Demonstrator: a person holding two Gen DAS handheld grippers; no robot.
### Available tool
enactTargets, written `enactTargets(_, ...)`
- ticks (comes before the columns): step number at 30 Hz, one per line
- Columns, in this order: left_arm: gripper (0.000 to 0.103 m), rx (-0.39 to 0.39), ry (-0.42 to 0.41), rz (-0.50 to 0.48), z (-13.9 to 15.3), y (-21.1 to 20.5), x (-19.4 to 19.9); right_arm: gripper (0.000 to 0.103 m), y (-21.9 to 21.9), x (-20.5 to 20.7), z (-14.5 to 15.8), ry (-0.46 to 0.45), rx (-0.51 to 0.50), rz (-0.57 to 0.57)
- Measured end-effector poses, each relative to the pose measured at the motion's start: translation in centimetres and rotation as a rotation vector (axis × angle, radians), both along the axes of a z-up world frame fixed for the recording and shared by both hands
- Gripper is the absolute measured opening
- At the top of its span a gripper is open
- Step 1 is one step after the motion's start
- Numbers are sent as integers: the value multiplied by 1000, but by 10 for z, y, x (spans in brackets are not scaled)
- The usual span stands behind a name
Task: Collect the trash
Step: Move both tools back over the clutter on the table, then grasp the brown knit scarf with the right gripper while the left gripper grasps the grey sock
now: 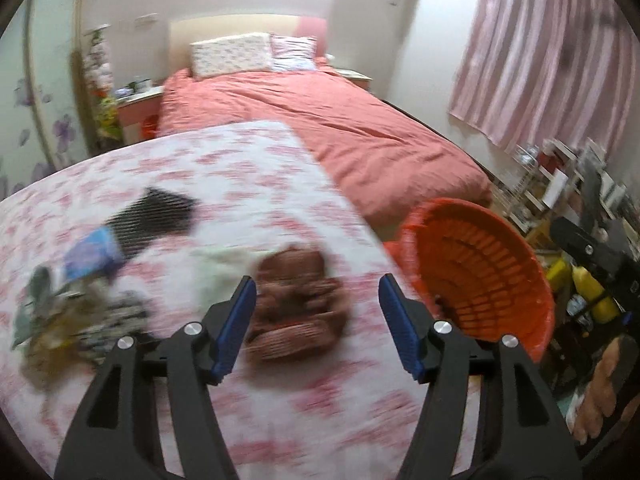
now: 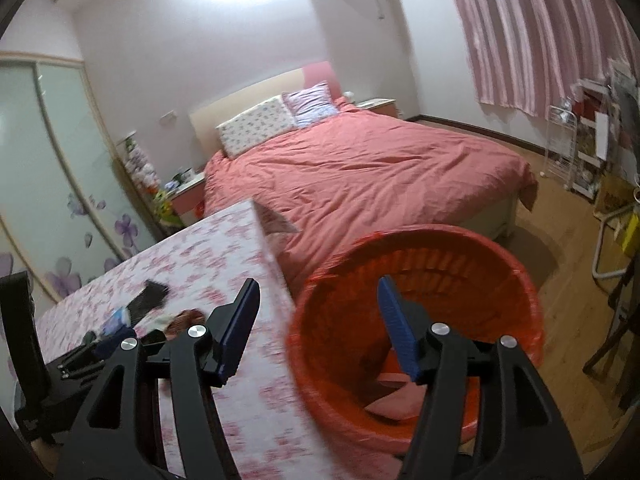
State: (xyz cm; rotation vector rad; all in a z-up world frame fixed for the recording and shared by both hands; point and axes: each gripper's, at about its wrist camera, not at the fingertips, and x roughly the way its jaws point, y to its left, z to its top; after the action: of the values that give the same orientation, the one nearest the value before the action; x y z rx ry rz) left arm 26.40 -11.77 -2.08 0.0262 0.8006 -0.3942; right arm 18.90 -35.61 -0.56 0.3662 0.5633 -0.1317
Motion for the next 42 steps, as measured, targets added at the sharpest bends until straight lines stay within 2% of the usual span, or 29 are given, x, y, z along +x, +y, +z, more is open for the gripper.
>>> enactTargets(6,65,19,-20,154,6,86,-1,61,58,17,-6,44,-37,97)
enactTargets(12,67,46,-29,288,7,162,-4,61,114,45,-32,139,-78,171)
enactTargets(16,67,53,-22,361,4,206,-8,61,135,60,-48,196,-106,161)
enactTargets(19,67,55,-10,411,-1,236,-8,54,140,67,-55,219,-100,134)
enactTargets(22,67,54,2,450,-6,258,-8,52,139,70,-57,229,-99,102)
enactTargets(27,67,51,22,487,-15,278,-6,50,143,78,-67,271,-114,103)
enactTargets(30,67,46,35,496,-21,287,-2,23,145,82,-78,313,-94,131)
enactTargets(32,67,48,41,497,-24,288,-1,16,146,78,-76,299,-101,134)
enactTargets(37,67,45,62,471,-29,280,14,14,145,68,-59,245,-113,146)
enactTargets(42,67,51,90,437,-36,267,34,14,144,69,-58,246,-109,147)
